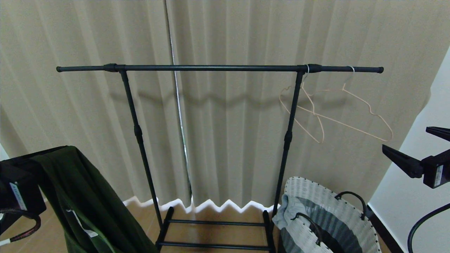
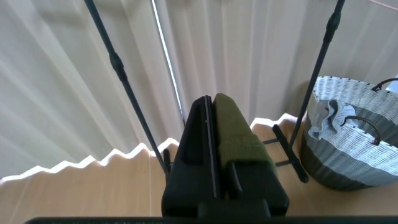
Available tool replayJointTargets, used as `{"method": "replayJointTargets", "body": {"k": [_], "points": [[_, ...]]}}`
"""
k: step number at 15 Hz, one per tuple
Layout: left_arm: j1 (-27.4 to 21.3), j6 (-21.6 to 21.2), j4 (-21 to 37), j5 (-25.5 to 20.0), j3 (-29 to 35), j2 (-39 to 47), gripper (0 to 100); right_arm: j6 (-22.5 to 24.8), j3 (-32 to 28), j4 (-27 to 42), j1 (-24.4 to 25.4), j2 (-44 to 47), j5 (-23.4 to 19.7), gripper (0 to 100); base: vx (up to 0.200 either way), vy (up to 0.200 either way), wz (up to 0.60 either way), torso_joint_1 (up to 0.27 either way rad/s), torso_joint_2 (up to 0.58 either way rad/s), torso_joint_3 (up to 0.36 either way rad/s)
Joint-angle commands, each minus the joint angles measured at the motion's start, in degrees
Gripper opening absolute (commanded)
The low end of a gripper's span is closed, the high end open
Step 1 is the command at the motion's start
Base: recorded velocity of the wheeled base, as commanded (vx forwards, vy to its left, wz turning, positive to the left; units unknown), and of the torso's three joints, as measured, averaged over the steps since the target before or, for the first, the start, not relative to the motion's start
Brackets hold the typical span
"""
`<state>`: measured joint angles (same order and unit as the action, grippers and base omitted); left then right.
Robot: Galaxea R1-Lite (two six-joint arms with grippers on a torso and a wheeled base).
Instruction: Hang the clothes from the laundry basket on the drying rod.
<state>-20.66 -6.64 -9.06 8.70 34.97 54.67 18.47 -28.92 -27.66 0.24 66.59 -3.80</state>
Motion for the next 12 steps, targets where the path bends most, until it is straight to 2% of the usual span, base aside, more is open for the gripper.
{"method": "replayJointTargets", "body": {"k": [1,6,12], "points": [[0.1,-1.09,-0.08,0.08,-0.61,-0.36,0,-0.01,-0.26,-0.03,0.02,0.3,-0.24,100,0.0,0.0,0.0,0.0,0.0,0.0],[0.27,-3.64,-0.08,0.08,-0.7,-2.12,0,-0.01,-0.7,0.5,0.2,1.0,-0.5,100,0.0,0.0,0.0,0.0,0.0,0.0],[0.36,-3.55,0.0,0.0,-0.79,-1.85,0,-0.1,-0.88,0.77,0.2,1.53,-0.5,100,0.0,0.0,0.0,0.0,0.0,0.0]]}}
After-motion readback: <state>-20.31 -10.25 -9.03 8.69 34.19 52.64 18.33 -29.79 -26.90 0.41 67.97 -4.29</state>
